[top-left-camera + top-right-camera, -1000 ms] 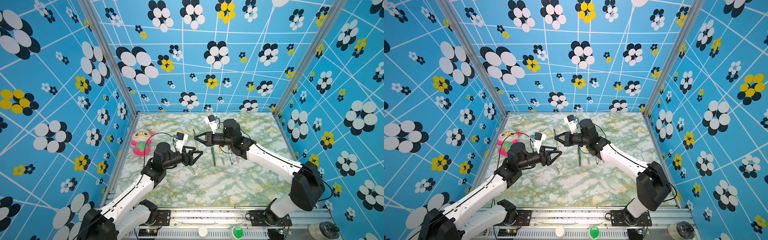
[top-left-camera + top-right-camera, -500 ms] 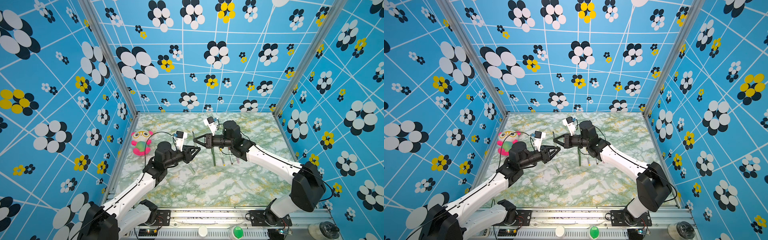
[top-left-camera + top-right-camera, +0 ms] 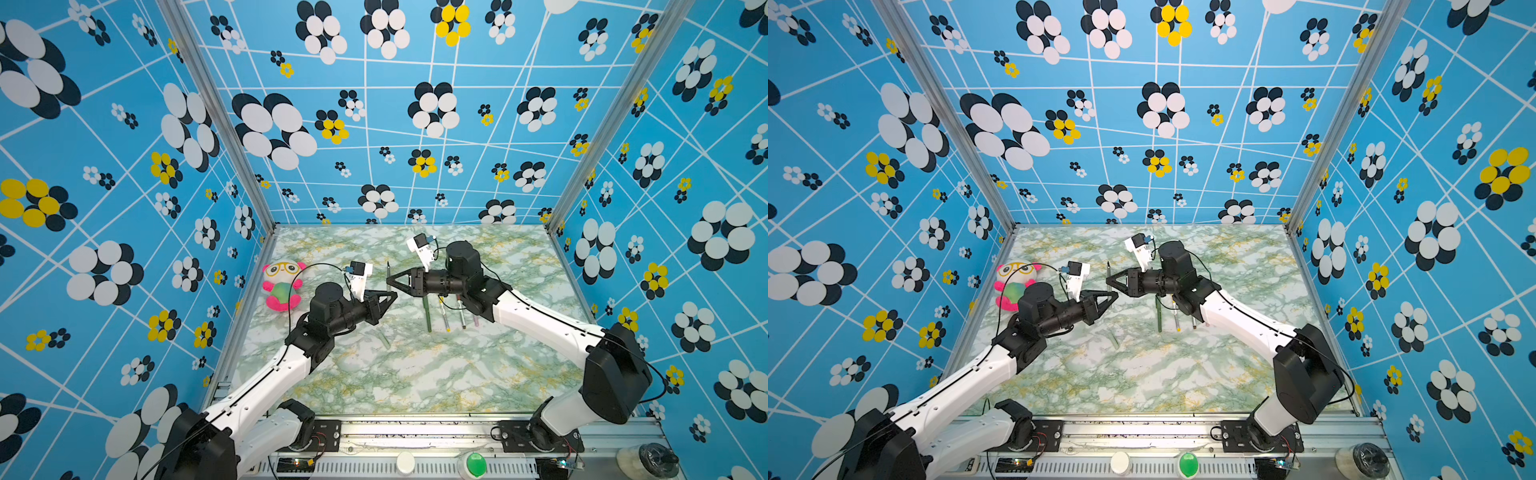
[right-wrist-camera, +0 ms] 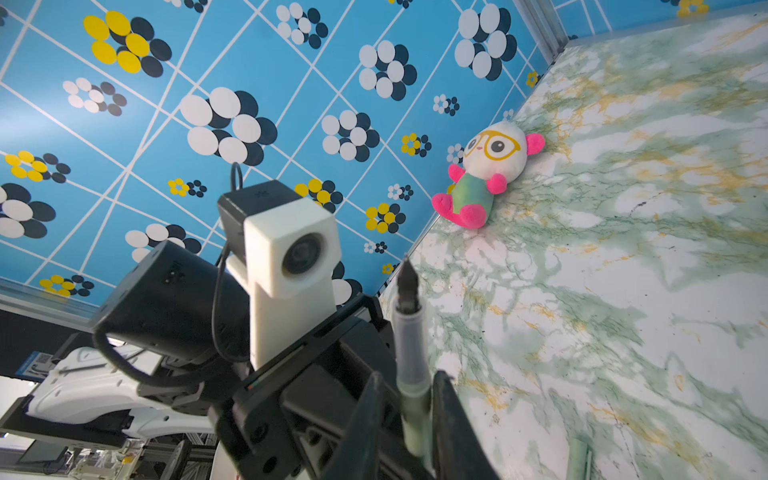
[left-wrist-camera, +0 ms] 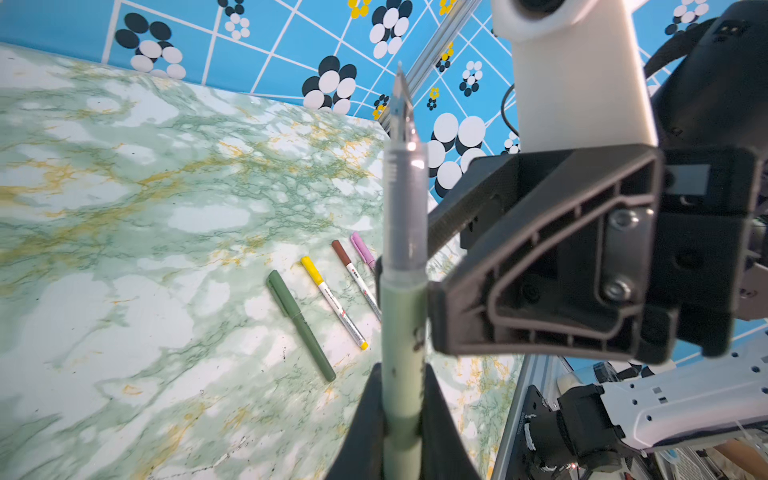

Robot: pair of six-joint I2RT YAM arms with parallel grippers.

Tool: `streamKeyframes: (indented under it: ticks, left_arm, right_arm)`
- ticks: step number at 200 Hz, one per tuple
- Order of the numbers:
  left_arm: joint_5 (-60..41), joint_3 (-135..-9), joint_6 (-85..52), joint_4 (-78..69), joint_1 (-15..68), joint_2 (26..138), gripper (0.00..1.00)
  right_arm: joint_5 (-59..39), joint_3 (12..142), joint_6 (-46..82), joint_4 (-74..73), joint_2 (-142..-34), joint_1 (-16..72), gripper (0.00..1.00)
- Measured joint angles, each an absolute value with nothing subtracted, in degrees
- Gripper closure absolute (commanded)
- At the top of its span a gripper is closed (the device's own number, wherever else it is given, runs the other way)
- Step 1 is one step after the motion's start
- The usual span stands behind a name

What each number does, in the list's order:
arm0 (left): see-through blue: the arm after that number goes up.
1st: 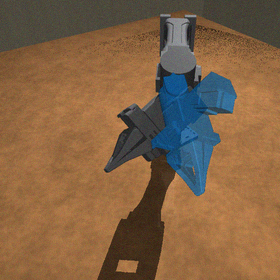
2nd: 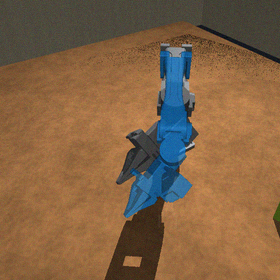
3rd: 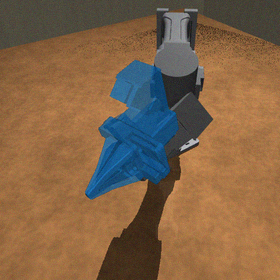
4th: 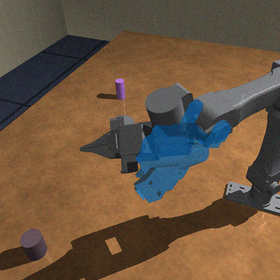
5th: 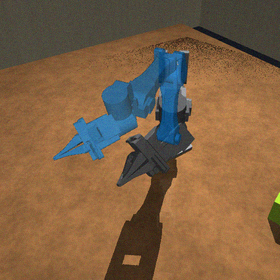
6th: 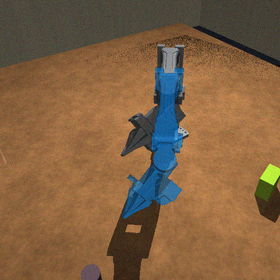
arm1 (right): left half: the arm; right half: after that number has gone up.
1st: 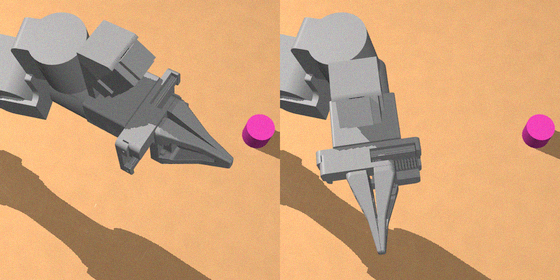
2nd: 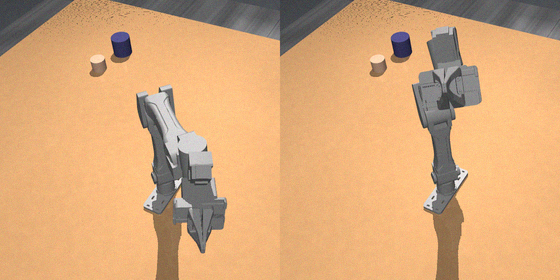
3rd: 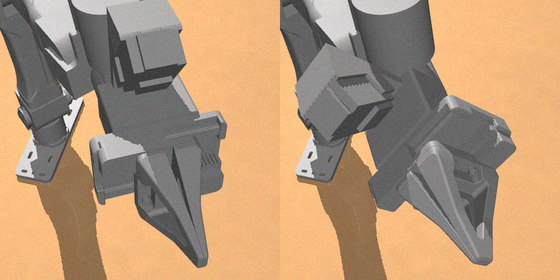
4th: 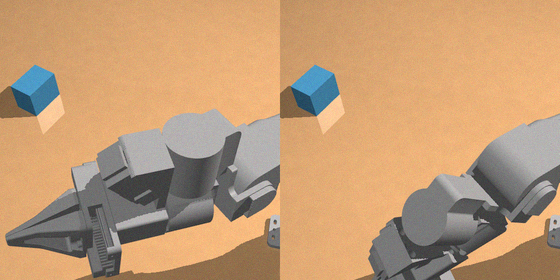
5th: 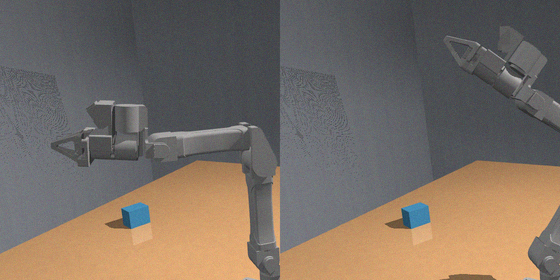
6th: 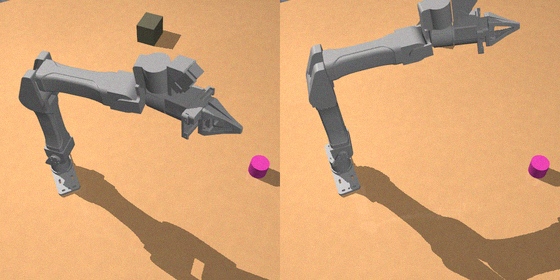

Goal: Insert the pens into the pen caps
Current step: 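Raise the pen upright to the left gripper while the left gripper grasps it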

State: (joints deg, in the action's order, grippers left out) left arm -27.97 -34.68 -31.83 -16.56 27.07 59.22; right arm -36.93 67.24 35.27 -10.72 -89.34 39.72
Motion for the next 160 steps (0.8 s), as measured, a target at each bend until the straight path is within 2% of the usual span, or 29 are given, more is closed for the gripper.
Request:
streamKeyframes:
  ticks: [28, 73, 117, 140, 160]
  left_arm:
    - [-22.96, -35.55, -30.20, -8.69, 26.15, 56.82, 1.00]
    - [-7.62, -36.03, -29.89, 9.72, 19.73, 45.69, 1.00]
    - [1.67, -32.01, -30.68, 15.22, 18.04, 32.27, 1.00]
    - [3.70, -31.27, -30.92, 16.27, 18.04, 31.22, 1.00]
    - [4.58, -31.03, -30.94, 16.82, 18.04, 31.33, 1.00]
  right_arm:
    - [-35.83, 68.75, 33.04, -6.00, -89.12, 39.72, 0.59]
    - [-30.76, 72.40, 26.76, 7.20, -90.41, 41.21, 0.58]
    - [-20.01, 83.29, 17.15, 23.09, -104.01, 49.08, 0.57]
    - [-16.53, 87.85, 13.65, 29.89, -111.79, 53.41, 0.54]
    - [-17.32, 89.12, 12.34, 32.86, -115.68, 55.86, 0.51]
